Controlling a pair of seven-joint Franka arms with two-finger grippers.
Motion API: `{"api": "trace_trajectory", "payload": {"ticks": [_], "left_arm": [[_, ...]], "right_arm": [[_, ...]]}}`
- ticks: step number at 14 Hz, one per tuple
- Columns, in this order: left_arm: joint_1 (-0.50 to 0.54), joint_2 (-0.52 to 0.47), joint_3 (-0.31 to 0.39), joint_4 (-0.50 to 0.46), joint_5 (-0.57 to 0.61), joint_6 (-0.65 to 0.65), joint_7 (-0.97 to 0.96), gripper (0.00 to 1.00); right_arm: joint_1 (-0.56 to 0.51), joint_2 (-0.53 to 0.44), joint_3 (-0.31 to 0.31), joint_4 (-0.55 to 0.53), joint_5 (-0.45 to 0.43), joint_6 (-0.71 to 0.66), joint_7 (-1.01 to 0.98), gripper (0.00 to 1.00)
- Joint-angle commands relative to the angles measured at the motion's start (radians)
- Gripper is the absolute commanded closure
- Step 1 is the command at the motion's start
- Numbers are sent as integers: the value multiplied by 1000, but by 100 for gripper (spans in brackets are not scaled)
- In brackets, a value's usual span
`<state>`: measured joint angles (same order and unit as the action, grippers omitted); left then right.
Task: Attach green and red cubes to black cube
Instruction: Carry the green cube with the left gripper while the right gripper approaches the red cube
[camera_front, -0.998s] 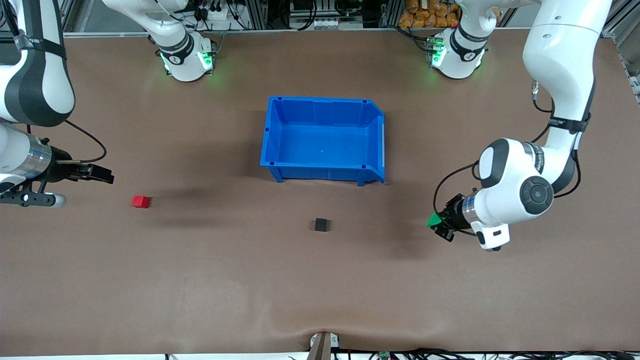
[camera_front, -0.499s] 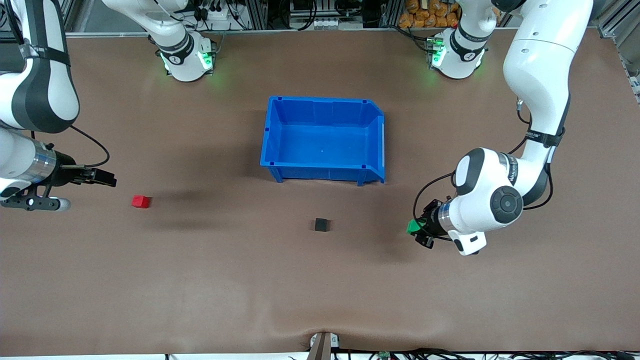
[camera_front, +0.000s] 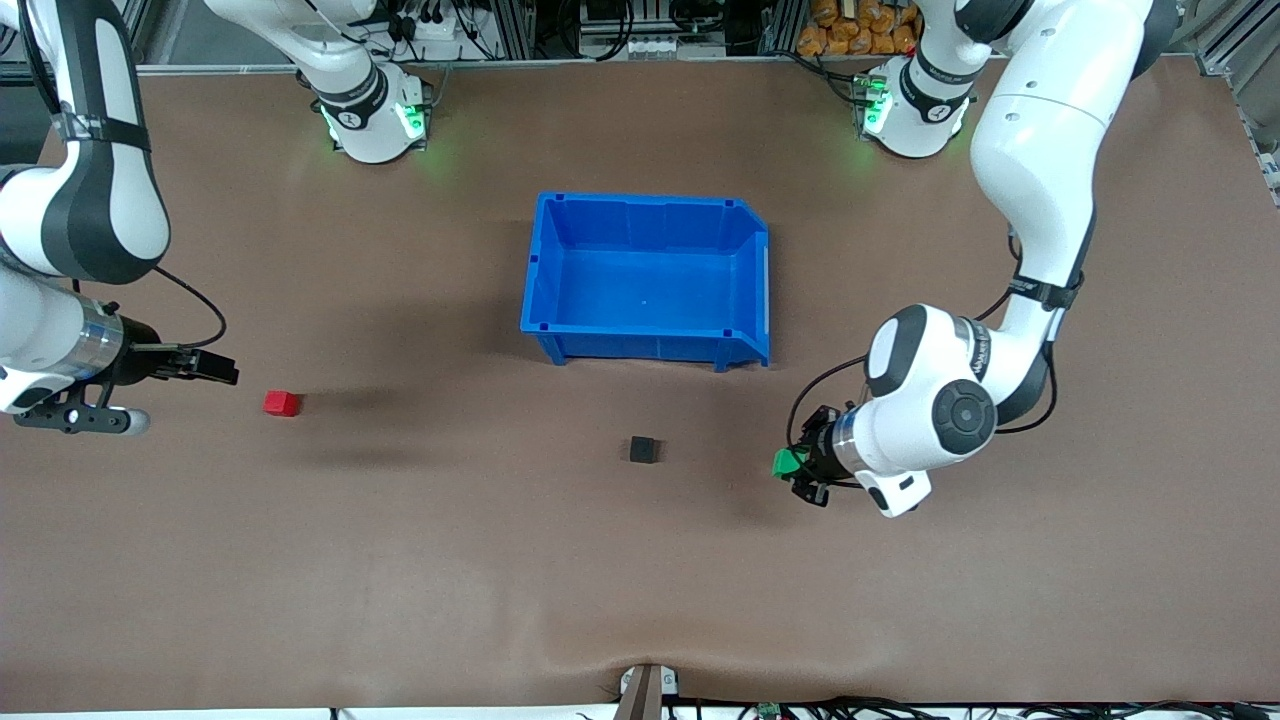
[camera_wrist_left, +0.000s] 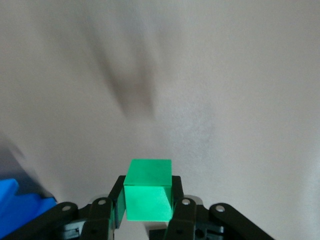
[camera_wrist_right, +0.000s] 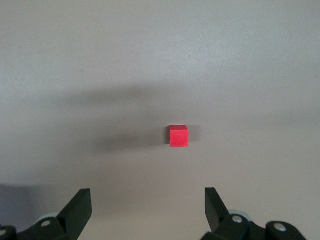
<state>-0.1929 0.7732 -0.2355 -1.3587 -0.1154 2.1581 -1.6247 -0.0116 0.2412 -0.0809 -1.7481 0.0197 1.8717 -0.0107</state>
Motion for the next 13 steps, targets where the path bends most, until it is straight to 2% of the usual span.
{"api": "trace_trajectory", "payload": {"ticks": [1,7,10,13], "left_arm": [[-36,35,5,44,-23,41,-62,100],[-115,125,2,99,-27,140,-161,100],[-186,190,15,171,-27,154,-237,100],[-209,204,15,173,-27,164,-263,100]], "right_arm": [[-13,24,3,2,-1,7,-9,0],[-28,50,3,2,0,24,-12,0],[-30,52,3,2,5,24,-12,0],[-30,64,3,2,11,26,-12,0]]}}
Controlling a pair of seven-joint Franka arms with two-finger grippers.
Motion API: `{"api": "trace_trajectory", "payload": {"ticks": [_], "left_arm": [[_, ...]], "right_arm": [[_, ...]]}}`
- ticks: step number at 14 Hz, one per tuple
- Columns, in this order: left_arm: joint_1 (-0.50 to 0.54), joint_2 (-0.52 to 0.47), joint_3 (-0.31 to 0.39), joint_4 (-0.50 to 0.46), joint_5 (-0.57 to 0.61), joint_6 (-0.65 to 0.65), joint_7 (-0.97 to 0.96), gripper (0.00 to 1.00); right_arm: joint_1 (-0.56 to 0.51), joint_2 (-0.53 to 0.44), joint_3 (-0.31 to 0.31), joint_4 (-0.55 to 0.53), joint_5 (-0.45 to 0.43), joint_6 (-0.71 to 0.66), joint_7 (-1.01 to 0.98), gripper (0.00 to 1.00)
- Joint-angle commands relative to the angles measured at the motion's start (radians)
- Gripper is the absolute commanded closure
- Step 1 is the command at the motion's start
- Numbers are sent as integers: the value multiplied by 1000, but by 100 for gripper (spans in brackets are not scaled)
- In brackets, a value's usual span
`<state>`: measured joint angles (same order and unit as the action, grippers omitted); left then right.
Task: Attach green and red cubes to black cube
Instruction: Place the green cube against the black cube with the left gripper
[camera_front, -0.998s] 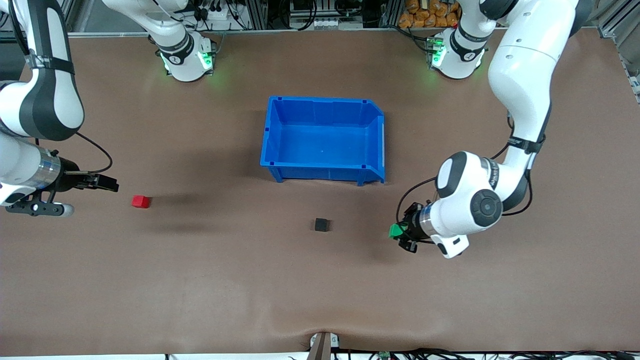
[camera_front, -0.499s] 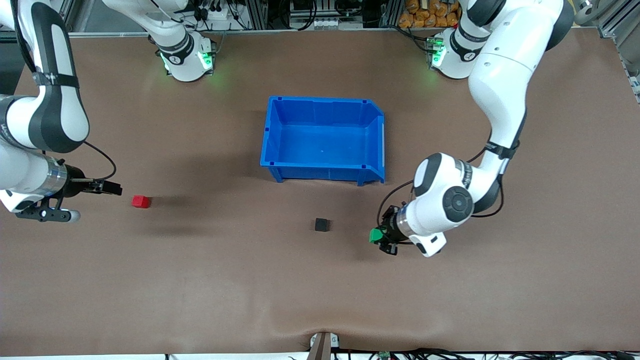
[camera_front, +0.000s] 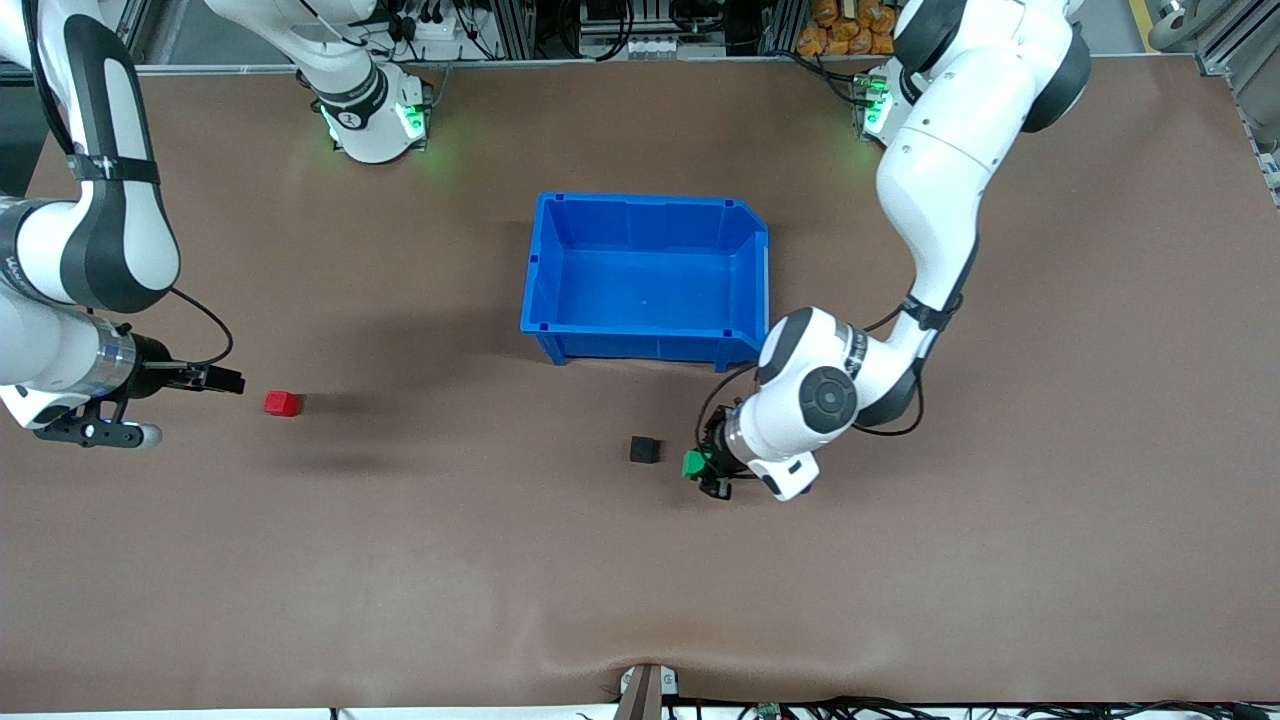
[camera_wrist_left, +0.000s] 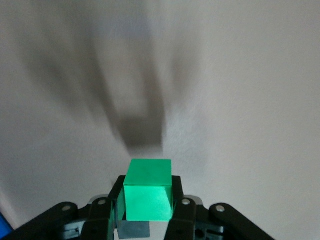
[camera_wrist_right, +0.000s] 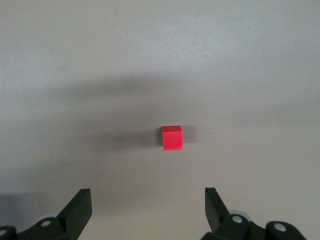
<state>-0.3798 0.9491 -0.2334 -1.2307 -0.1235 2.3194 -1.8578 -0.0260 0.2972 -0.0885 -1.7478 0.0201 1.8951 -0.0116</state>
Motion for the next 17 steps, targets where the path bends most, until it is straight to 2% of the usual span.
{"api": "trace_trajectory", "payload": {"ticks": [1,5,8,17], "left_arm": [[-36,39,14,46,-19,33,-61,100],[-67,51,19,43,-16,38,-90,100],[-122,65,84,45,-18,43,-104,100],[-159,65,88,43,-18,43,-181,100]], "right_arm": [[-15,10,10,2,12,5,-11,0],[-17,31,10,2,14,28,-11,0],[-25,46,10,2,14,39,-11,0],[-52,100,10,2,14,79,-11,0]]}}
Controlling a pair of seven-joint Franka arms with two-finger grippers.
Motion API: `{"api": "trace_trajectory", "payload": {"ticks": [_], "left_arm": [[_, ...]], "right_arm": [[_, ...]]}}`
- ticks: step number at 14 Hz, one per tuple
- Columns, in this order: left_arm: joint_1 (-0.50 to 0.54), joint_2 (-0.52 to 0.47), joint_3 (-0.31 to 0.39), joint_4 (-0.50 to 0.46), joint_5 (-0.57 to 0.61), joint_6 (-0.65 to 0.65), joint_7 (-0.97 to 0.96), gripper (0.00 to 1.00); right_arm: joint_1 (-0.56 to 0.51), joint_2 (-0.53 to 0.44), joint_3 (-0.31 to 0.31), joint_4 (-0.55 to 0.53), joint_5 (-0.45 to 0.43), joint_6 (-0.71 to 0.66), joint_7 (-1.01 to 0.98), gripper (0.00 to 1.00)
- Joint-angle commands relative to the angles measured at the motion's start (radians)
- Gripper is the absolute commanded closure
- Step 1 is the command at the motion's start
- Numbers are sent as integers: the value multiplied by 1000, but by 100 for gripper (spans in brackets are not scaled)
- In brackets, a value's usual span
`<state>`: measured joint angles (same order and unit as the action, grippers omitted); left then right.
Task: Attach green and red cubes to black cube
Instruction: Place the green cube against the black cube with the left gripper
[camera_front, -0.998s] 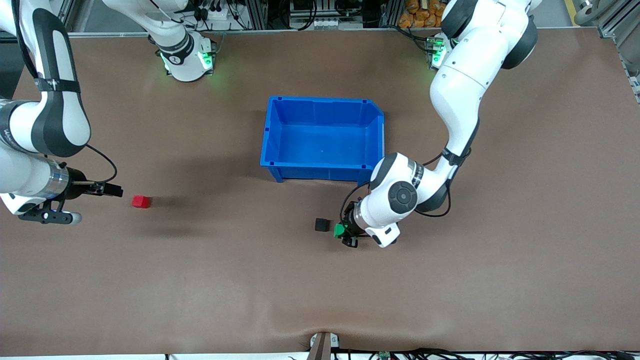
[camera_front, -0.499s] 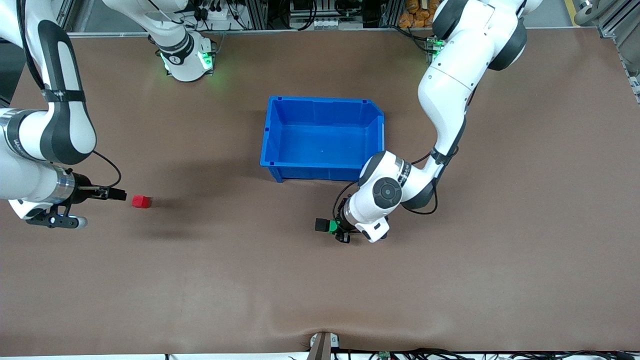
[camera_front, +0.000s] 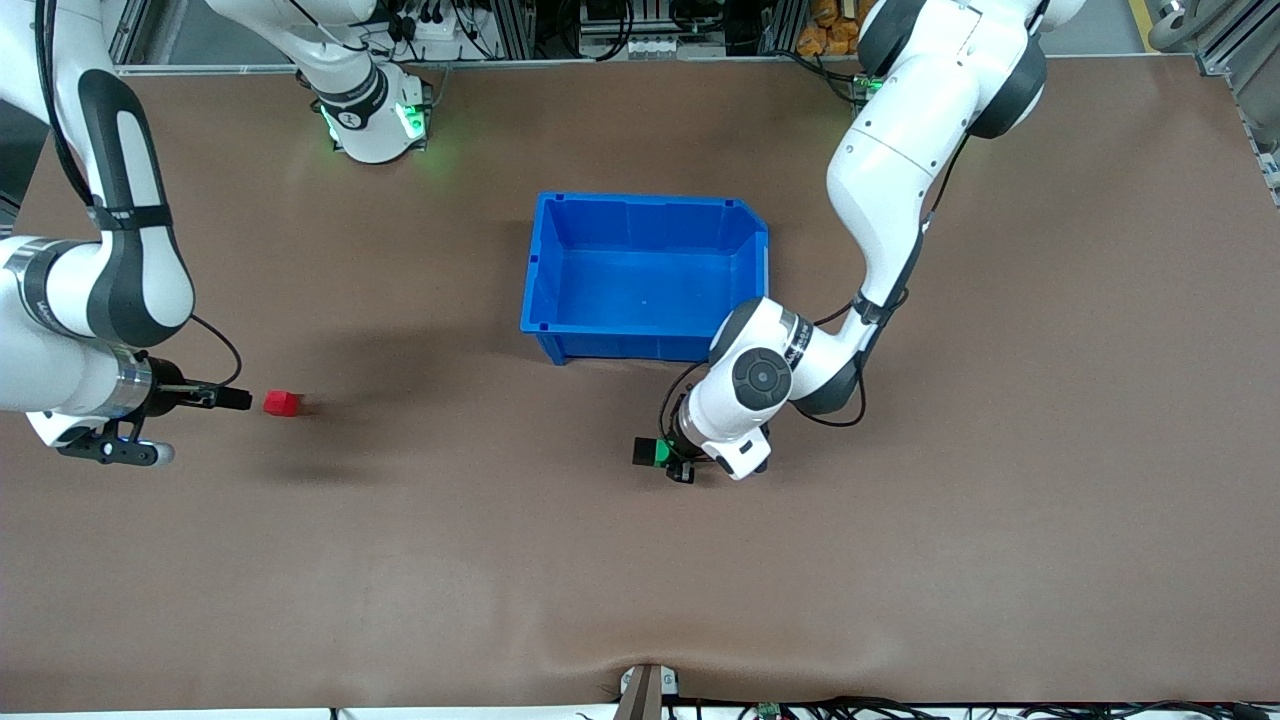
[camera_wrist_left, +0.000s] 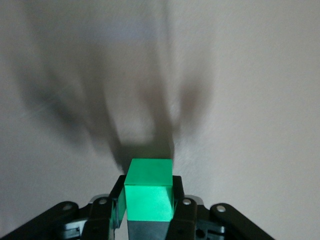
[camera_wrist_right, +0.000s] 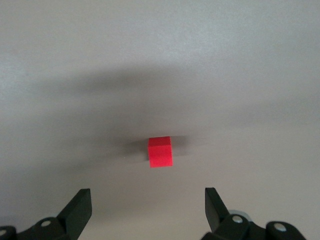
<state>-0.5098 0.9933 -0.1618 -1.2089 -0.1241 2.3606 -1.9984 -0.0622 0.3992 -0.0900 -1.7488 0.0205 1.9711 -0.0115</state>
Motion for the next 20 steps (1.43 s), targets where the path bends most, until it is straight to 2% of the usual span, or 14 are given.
{"api": "trace_trajectory", "payload": {"ticks": [1,5,6,8,10,17,20], "left_arm": [[-35,21,16,20,-17,2,-46,100],[-32,15,18,17,-16,-7,-57,98],[-33,7,18,17,-11,-10,-75,72],[-32,-4,19,17,-5,-26,-77,0],[-27,-36,33,17,-3,-38,-74,0],[71,-203,31,17,-2,-268,65,0],[120,-313,28,-3,-3,-351,159,0]], "right_arm": [[-16,3,12,3,13,5,-11,0],[-16,27,12,5,12,43,-11,0],[-16,30,12,3,12,49,-11,0],[-14,41,12,5,12,52,-16,0],[-14,53,12,3,10,63,-25,0],[-18,89,12,6,10,81,-24,0],[-18,107,12,8,10,89,-24,0]]}}
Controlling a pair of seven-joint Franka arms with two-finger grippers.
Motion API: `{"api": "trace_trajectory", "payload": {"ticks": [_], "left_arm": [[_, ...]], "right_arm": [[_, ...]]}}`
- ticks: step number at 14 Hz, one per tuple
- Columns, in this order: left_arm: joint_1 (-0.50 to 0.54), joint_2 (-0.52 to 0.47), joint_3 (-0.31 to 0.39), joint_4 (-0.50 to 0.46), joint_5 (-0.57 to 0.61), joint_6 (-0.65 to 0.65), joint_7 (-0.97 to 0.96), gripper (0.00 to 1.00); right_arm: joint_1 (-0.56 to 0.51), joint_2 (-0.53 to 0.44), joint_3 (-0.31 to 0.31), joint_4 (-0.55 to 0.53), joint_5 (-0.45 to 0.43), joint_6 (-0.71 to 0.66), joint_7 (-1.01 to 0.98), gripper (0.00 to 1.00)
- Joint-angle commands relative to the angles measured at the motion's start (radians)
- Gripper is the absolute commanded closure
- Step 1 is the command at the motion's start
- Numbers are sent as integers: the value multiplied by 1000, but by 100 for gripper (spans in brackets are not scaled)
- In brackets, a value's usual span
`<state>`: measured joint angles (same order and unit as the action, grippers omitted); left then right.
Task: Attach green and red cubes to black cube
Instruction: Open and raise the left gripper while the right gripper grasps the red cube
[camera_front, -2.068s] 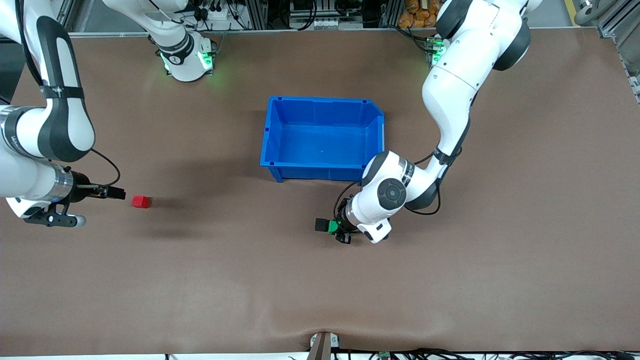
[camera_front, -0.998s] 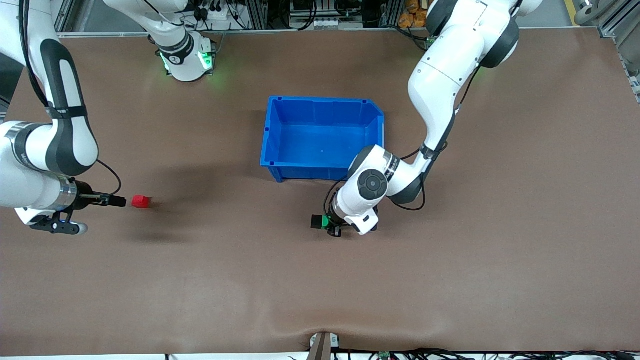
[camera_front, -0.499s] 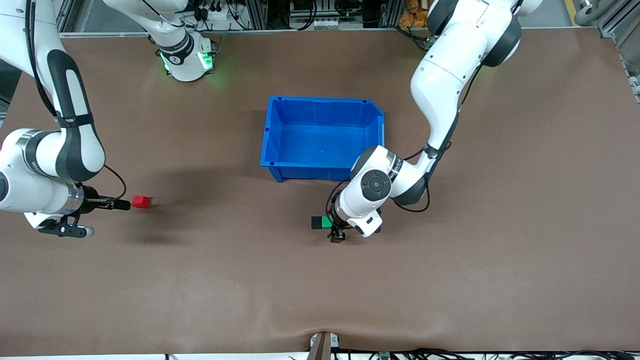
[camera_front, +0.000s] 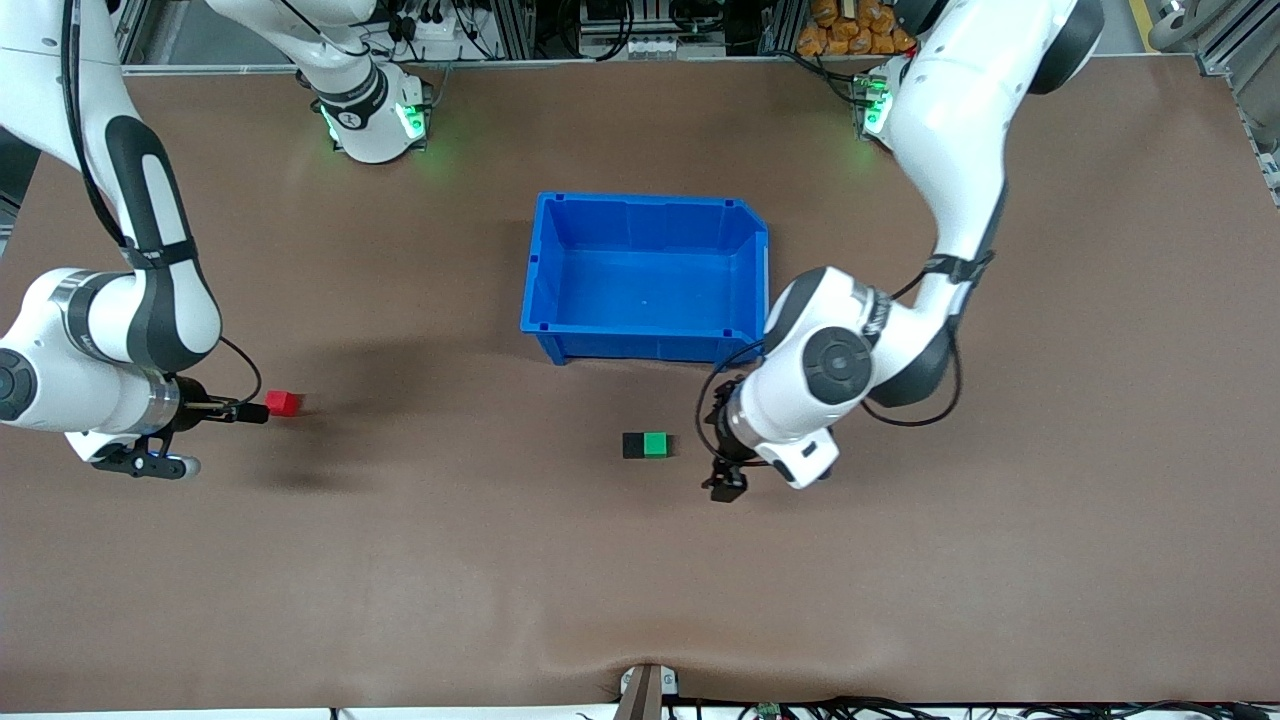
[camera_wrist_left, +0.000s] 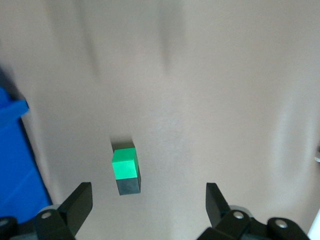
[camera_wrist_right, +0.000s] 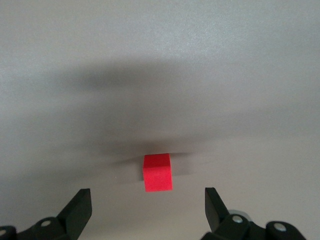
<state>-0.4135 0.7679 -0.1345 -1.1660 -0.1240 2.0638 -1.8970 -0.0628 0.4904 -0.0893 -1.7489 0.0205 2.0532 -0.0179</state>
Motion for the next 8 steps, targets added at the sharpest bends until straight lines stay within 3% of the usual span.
{"api": "trace_trajectory", "payload": {"ticks": [1,8], "left_arm": [[42,-113,1,-47,-3,-91,93,0],[96,-242,4,-69,89,-273,372,0]], "right_arm": [[-17,17,11,9,10,8,-17,0],[-34,60,11,8,13,28,-17,0]]}}
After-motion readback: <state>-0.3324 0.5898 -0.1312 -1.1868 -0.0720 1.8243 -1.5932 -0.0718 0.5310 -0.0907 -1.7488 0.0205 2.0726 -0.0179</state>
